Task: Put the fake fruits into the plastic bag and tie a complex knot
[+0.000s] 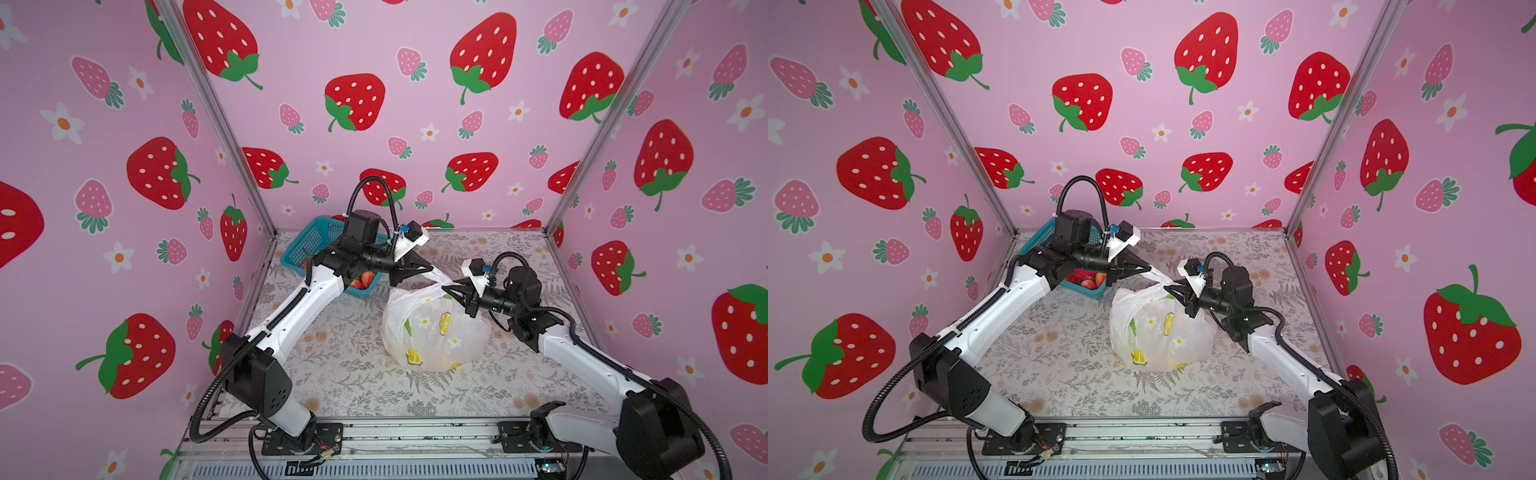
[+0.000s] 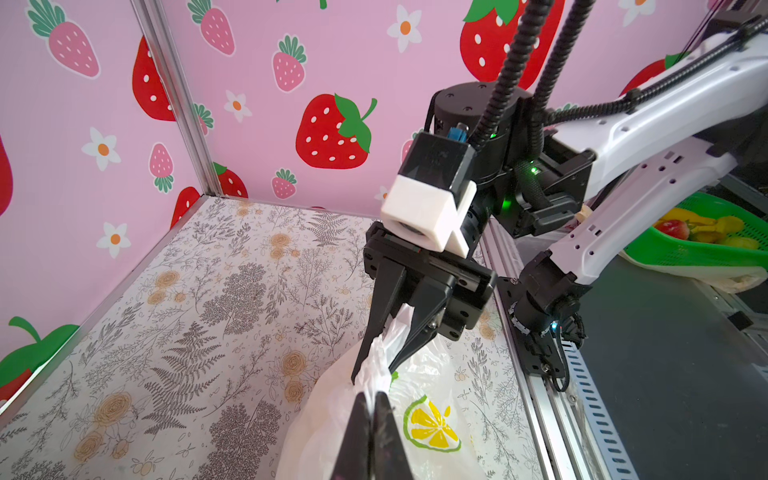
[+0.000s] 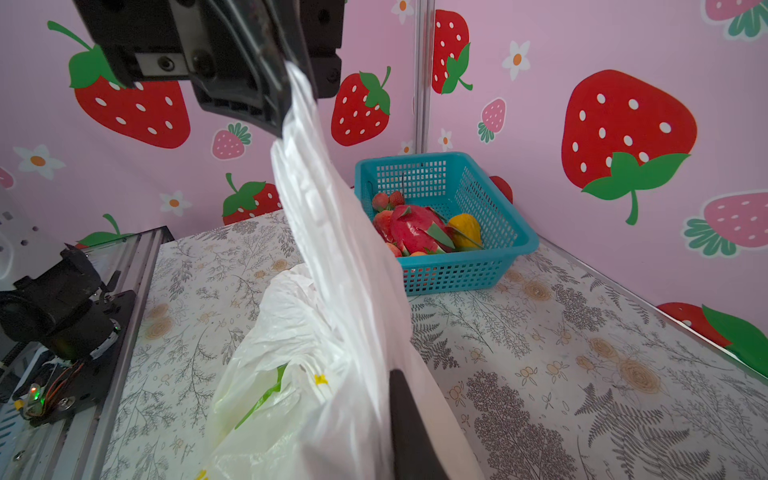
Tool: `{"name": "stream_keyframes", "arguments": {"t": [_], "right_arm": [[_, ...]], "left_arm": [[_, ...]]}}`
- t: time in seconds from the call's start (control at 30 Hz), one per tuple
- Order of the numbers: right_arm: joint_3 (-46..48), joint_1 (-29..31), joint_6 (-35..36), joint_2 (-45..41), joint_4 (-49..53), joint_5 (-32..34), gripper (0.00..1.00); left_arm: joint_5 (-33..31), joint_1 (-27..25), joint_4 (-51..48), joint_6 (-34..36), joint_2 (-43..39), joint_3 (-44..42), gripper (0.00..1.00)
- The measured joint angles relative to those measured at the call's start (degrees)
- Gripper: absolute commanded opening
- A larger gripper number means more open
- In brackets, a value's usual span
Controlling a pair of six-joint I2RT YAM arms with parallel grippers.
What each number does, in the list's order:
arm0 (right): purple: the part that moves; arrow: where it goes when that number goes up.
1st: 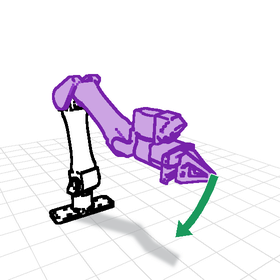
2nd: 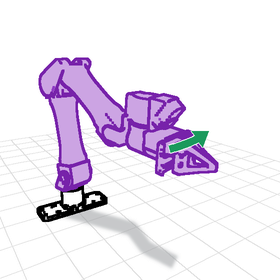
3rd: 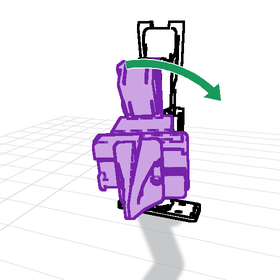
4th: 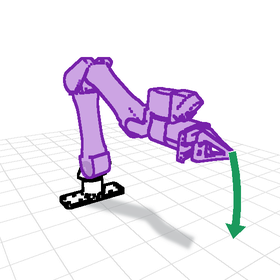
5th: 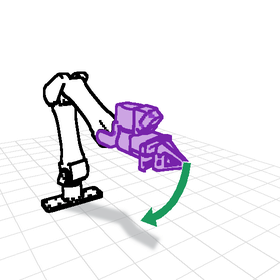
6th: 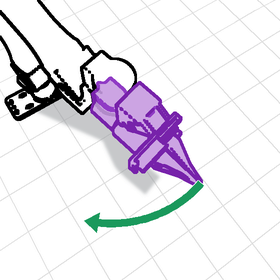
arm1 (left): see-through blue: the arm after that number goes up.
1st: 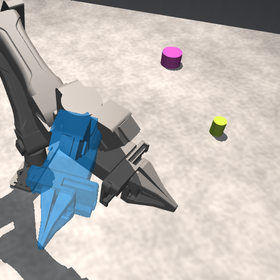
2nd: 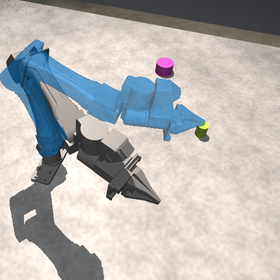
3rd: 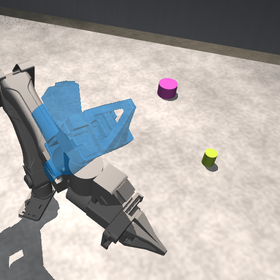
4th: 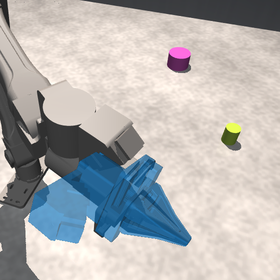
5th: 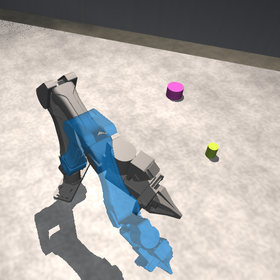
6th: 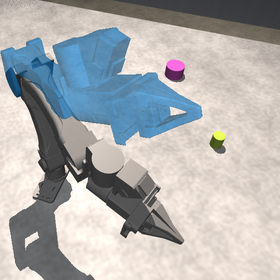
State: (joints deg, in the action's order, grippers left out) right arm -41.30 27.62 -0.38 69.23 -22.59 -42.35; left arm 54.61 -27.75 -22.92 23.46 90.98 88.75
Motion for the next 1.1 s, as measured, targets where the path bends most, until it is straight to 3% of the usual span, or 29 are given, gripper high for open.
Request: {"name": "stream_keyframes", "arguments": {"t": [0.2,0.37,0.53,0.73,1.1], "right_arm": [[0.0,0.0,-2.4,0.0,0.0,1.5,0.06],[-0.1,0.0,-7.7,0.1,-0.5,3.7,0.07],[-0.3,0.0,-14.6,1.5,-3.1,4.4,0.08],[-0.3,0.2,-19.2,3.3,-5.4,4.4,0.11],[-0.1,0.1,-16.9,3.9,-7.4,3.0,0.16]], "left_arm": [[-0.7,0.0,0.5,-0.1,-0.8,-1.6,0.03],[-3.7,-0.6,3.5,-0.8,-4.3,-8.5,0.04],[-8.7,-3.1,10.8,-3.8,-7.3,-18.9,0.04],[-16.9,-7.0,18.8,-8.6,-7.1,-25.4,0.05],[-22.6,-7.9,25.8,-13.0,-2.2,-26.1,0.04]]}}
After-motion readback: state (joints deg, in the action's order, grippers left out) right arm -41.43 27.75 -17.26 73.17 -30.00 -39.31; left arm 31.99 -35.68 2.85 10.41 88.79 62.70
